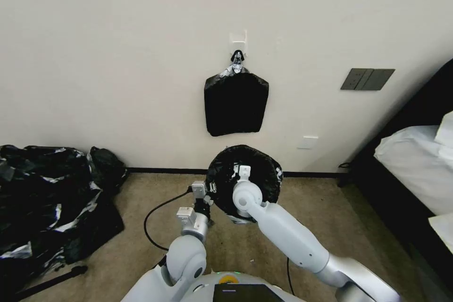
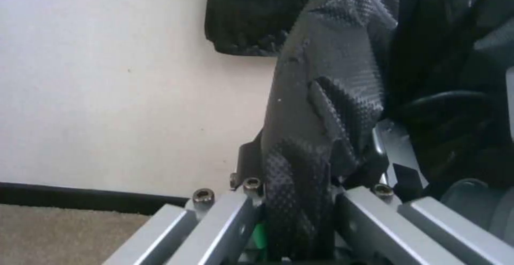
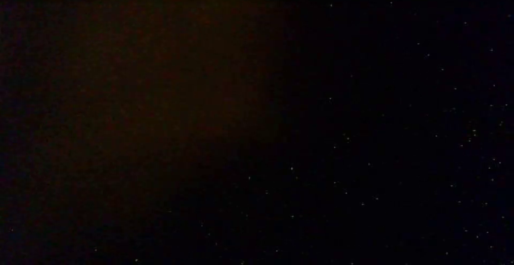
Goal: Place a trash bag onto the trash bin.
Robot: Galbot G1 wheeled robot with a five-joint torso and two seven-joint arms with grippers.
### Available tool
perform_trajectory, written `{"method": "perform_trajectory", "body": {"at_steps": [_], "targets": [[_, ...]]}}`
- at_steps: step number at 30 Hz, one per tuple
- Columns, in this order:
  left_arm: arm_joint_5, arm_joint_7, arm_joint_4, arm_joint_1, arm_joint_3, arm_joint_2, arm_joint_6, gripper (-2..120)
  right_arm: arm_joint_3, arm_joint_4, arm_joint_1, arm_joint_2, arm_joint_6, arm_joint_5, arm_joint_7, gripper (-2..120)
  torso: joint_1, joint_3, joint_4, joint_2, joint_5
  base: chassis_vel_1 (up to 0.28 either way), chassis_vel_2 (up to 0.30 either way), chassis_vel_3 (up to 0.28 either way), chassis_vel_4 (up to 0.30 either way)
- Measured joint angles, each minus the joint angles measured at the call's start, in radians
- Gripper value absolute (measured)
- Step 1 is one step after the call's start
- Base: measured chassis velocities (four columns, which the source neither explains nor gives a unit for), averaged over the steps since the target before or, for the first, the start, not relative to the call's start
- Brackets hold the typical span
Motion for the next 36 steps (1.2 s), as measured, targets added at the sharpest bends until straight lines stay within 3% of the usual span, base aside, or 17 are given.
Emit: {"method": "perform_trajectory", "body": {"at_steps": [9,26,31,36], "targets": [[-0.003,0.001,0.000,-0.005,-0.002,0.004,0.000,1,0.003,0.008,-0.006,-0.004,0.002,-0.001,-0.008,0,0.000,0.000,0.0001,0.000,0.0001,0.000,0.000,0.000,0.000],[-0.093,-0.021,0.078,-0.076,-0.029,-0.009,0.017,1,-0.029,0.183,-0.039,-0.082,0.007,0.021,-0.028,0,0.000,0.000,0.0000,0.000,0.0001,0.000,0.000,0.000,0.000],[-0.158,-0.058,0.104,-0.104,-0.033,-0.021,0.040,1,-0.033,0.261,-0.056,-0.116,0.009,0.020,-0.045,0,0.000,0.000,0.0001,0.000,0.0002,0.000,0.000,0.000,0.000],[-0.266,-0.123,0.115,-0.141,-0.036,-0.018,0.092,1,-0.007,0.396,-0.073,-0.198,0.010,0.004,-0.076,0,0.000,0.000,0.0001,0.000,0.0001,0.000,0.000,0.000,0.000]]}}
